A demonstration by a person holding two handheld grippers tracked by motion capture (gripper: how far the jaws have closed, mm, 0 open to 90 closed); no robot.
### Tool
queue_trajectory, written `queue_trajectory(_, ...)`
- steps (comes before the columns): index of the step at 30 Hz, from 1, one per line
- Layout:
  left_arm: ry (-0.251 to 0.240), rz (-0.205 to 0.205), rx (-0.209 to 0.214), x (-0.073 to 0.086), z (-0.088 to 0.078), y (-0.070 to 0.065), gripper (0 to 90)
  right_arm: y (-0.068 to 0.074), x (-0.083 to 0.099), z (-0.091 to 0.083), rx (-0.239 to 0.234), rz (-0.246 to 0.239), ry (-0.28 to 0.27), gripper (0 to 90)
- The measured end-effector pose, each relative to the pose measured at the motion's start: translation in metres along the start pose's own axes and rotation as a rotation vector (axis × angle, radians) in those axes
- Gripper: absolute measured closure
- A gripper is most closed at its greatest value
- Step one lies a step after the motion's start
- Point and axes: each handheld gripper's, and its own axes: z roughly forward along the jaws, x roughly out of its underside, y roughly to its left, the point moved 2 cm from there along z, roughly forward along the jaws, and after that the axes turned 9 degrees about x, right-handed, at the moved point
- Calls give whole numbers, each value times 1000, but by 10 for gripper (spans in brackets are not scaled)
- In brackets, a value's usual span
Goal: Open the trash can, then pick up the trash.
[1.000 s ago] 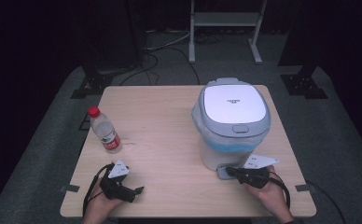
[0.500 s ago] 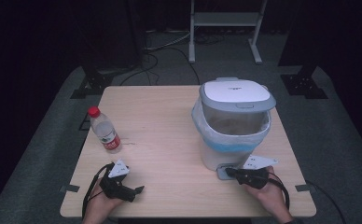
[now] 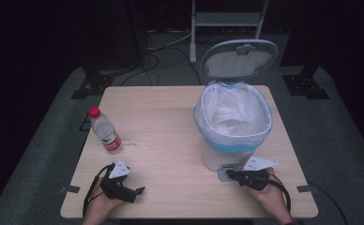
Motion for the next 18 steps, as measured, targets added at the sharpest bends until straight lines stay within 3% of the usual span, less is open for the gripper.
queue_trajectory(18, -26, 5, -2, 4, -10, -1, 0, -1, 1, 1, -10, -8, -9, 896)
